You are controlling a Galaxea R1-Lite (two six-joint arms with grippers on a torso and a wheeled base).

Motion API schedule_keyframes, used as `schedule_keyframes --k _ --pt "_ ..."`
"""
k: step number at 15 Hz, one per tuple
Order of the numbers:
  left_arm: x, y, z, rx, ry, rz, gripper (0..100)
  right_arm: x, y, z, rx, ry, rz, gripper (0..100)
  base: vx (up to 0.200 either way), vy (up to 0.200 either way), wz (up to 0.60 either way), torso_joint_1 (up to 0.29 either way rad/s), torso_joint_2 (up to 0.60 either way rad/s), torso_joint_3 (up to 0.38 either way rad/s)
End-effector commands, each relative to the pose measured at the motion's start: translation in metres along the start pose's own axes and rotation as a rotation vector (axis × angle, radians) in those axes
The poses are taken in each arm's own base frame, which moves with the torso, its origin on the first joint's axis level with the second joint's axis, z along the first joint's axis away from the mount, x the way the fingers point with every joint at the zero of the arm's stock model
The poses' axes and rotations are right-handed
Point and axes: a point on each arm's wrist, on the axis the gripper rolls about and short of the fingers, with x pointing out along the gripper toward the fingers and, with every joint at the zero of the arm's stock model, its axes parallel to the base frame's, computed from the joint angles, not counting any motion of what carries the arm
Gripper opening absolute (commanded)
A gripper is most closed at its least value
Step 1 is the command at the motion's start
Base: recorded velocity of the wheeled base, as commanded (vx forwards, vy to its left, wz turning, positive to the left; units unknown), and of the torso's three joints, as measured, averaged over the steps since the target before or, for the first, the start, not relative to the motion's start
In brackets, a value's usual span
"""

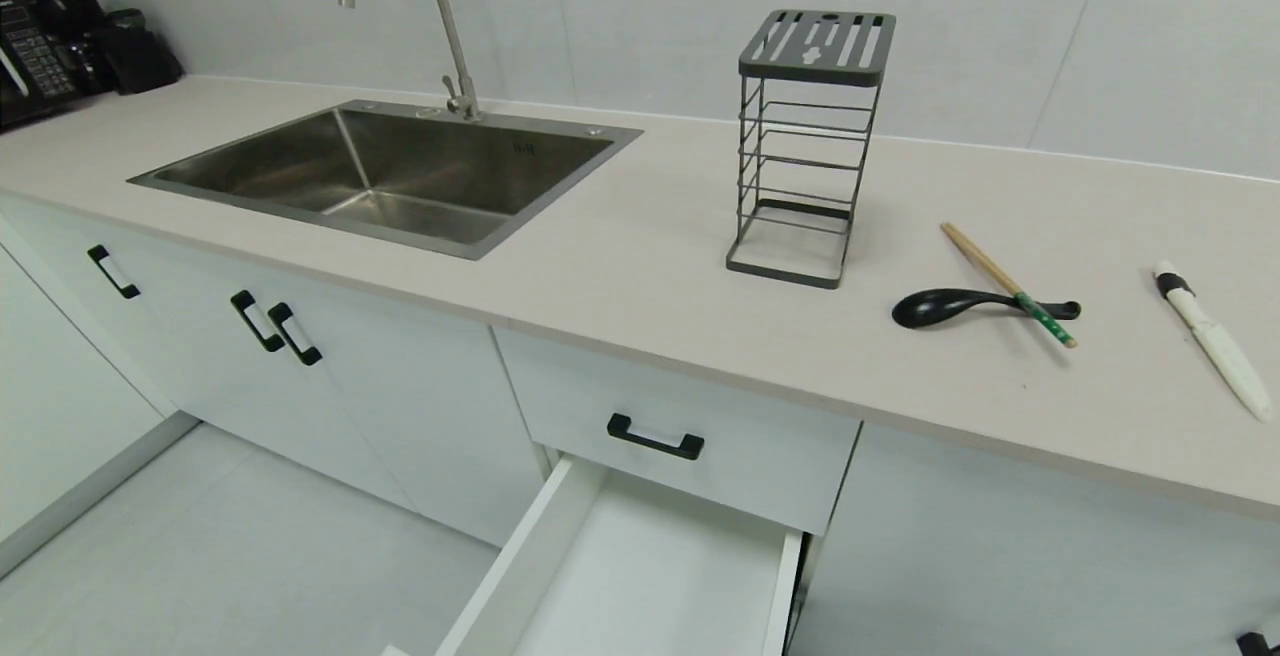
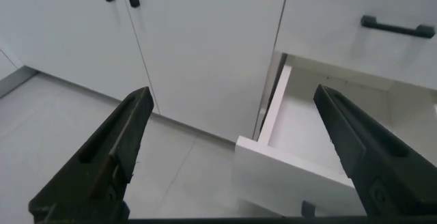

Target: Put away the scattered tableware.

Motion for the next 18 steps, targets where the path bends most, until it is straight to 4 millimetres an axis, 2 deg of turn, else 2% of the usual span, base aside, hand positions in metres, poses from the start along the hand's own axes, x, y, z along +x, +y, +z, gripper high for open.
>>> schedule_keyframes --k 1,5,14,15,18 --pt "0.0000 0.0000 -0.0002 0.000 0.001 0.000 100 0.0000 0.0000 0.0000 0.001 0.000 0.000 0 0.000 0.000 0.00 0.217 -0.49 -0.212" --pt "0.0000 0.0000 -0.0002 0.000 0.001 0.000 100 0.0000 0.0000 0.0000 0.001 0.000 0.000 0 0.000 0.000 0.00 0.378 -0.48 -0.231" --pt "0.0000 0.0000 -0.0002 0.000 0.001 0.000 100 0.0001 0.0002 0.0001 -0.002 0.001 0.009 0 0.000 0.000 0.00 0.286 -0.54 -0.257" --pt "0.0000 0.0000 -0.0002 0.000 0.001 0.000 100 0.0001 0.0002 0.0001 -0.002 0.001 0.009 100 0.000 0.000 0.00 0.207 -0.42 -0.193" --pt "0.0000 0.0001 -0.0004 0.000 0.003 -0.001 100 0.0001 0.0002 0.0001 0.004 0.001 0.009 100 0.000 0.000 0.00 0.077 -0.14 -0.063"
